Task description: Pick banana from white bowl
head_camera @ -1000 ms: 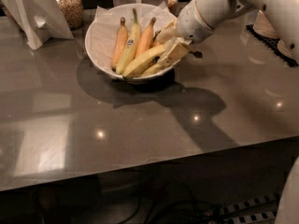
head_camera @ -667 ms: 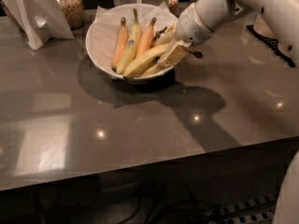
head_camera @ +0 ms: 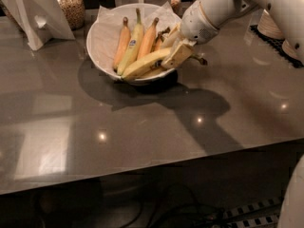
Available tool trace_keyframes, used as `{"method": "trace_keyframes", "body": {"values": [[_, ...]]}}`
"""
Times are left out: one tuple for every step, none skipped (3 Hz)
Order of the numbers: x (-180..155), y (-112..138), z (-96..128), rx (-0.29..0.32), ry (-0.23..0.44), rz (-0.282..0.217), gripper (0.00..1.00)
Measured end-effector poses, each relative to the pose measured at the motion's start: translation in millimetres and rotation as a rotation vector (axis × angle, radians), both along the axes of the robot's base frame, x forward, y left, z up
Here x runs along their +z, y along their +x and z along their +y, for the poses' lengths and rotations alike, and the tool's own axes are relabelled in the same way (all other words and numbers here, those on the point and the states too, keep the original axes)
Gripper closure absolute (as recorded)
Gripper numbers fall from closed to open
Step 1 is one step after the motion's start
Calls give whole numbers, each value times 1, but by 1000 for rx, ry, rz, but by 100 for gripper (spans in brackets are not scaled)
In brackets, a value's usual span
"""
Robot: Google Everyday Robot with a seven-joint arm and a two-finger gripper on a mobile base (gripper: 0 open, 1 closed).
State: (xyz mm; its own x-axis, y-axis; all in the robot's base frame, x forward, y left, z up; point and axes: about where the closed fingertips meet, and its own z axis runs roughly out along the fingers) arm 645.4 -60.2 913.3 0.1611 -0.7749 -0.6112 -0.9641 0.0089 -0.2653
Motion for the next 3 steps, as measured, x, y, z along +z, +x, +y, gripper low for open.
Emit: {"method": "trace_keyframes", "body": {"values": [[12,-5,-3,-2,1,-17,100],[26,-12,-13,-14,21,-33,100],[43,-28,-25,-17,84,-59,100]]}}
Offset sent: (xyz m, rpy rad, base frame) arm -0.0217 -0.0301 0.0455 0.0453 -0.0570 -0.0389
